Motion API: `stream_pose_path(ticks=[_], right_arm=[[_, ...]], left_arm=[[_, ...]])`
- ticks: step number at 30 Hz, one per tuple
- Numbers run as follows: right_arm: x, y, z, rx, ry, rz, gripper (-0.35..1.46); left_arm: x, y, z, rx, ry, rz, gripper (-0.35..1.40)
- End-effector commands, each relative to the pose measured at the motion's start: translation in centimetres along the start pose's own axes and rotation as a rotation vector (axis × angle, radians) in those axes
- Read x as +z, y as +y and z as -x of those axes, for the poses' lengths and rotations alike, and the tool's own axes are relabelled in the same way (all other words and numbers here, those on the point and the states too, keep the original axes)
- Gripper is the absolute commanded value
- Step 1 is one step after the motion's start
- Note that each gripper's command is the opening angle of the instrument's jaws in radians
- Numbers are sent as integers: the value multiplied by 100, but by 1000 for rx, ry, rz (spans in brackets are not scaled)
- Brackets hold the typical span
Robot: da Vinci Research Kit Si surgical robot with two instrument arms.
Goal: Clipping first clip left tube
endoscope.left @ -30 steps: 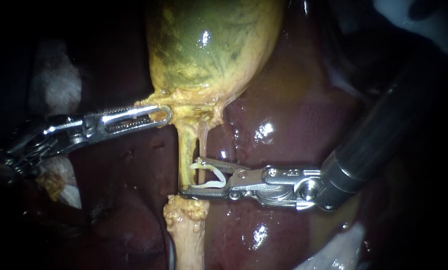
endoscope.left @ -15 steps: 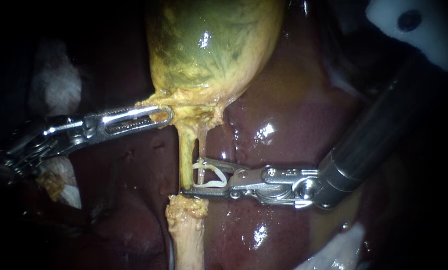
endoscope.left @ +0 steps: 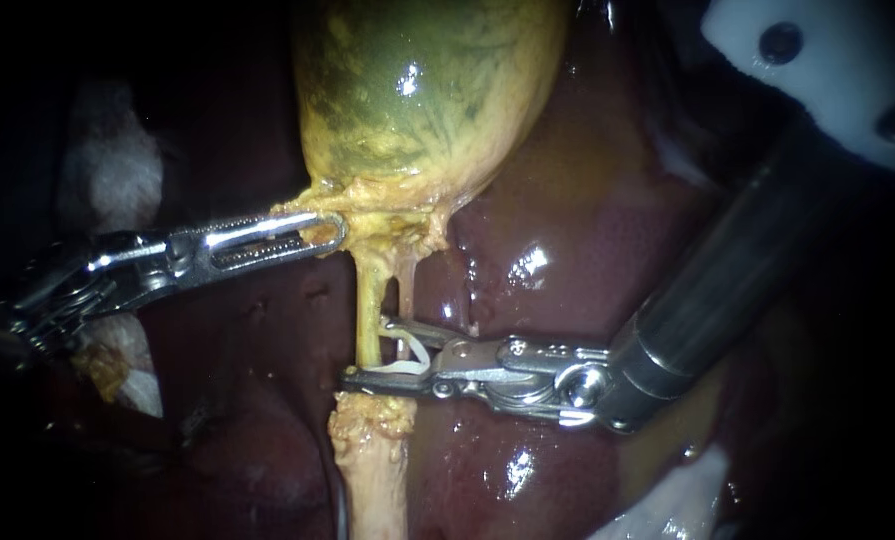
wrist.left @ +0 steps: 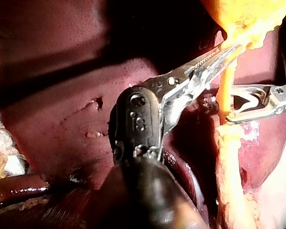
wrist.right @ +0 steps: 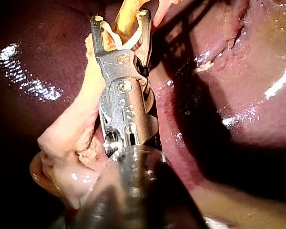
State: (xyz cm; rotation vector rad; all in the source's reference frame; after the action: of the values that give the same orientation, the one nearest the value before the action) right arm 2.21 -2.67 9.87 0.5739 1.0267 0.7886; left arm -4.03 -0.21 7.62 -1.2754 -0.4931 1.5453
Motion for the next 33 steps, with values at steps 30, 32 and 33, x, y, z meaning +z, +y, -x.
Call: stream_pose_path(ticks=[30, 32, 33], right_arm=[[26, -8, 15, 146, -7, 5, 49], [23, -8, 16, 146, -7, 3, 44], [22, -8, 16, 157, -8, 3, 42]], left_arm=[[1, 0, 1, 0, 0, -1, -35], [1, 0, 1, 0, 0, -1, -35], [1, 0, 1, 0, 0, -1, -35]])
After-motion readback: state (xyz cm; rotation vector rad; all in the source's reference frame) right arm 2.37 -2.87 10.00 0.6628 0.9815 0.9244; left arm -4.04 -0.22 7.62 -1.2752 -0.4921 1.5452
